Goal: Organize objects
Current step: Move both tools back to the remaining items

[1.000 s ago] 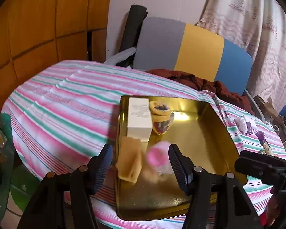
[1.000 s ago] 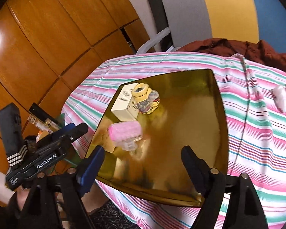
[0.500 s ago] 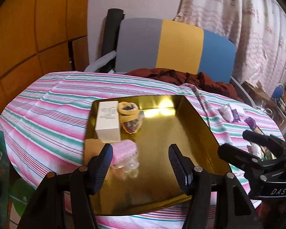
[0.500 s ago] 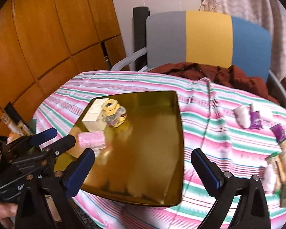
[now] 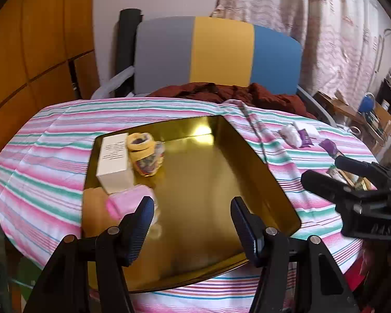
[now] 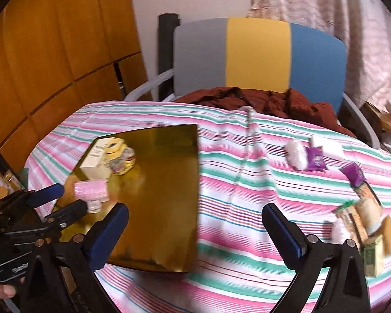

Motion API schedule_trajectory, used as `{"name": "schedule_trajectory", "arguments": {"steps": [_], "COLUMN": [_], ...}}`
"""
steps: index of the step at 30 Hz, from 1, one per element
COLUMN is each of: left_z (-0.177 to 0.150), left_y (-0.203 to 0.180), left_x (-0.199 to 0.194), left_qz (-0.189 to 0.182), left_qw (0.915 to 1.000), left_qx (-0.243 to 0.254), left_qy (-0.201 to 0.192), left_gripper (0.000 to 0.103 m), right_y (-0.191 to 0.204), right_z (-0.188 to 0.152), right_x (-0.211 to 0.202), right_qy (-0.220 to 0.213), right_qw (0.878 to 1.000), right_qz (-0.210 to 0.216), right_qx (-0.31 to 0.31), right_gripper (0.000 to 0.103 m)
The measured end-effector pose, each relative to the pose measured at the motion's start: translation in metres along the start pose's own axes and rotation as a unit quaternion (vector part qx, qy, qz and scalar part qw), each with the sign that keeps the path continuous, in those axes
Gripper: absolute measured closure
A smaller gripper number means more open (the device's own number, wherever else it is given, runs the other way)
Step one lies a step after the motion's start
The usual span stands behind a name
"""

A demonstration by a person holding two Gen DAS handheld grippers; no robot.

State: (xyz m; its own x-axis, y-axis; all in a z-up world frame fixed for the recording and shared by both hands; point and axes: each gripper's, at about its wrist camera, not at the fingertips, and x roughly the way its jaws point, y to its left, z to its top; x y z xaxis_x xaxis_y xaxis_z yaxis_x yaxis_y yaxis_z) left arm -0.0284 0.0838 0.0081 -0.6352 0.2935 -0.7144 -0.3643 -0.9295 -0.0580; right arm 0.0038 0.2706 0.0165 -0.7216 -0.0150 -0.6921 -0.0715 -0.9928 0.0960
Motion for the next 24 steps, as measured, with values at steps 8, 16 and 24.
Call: {"name": "schedule_trajectory", "arguments": {"steps": [8,16,24], "left_z": [0.007,0.011,0.013], "left_y": [-0.028,-0.057,-0.108], "left_x": [0.003,0.013,0.029], "left_qz": [-0.055,-0.093,-0.135], "left_qw": [0.9982,0.9947,0.9863], "left_qx": [0.025,0.042,0.084], "left_qy": [-0.001,0.012,0.045], "left_gripper": [0.041,0.041,0.041], "right_y": [-0.076,-0.191,-0.315], "right_z": [-0.007,-0.01,-0.067], "right_x": [-0.006,-0.043,-0.062], "right_qy": [0.014,-0.022,-0.054], "right_qw": [0.996,0.974,0.887], "right_qz": [-0.046,-0.138,-0.158], "right_qx": [0.077,0.176,0.43], "right_gripper": [0.0,0.0,0.0]}}
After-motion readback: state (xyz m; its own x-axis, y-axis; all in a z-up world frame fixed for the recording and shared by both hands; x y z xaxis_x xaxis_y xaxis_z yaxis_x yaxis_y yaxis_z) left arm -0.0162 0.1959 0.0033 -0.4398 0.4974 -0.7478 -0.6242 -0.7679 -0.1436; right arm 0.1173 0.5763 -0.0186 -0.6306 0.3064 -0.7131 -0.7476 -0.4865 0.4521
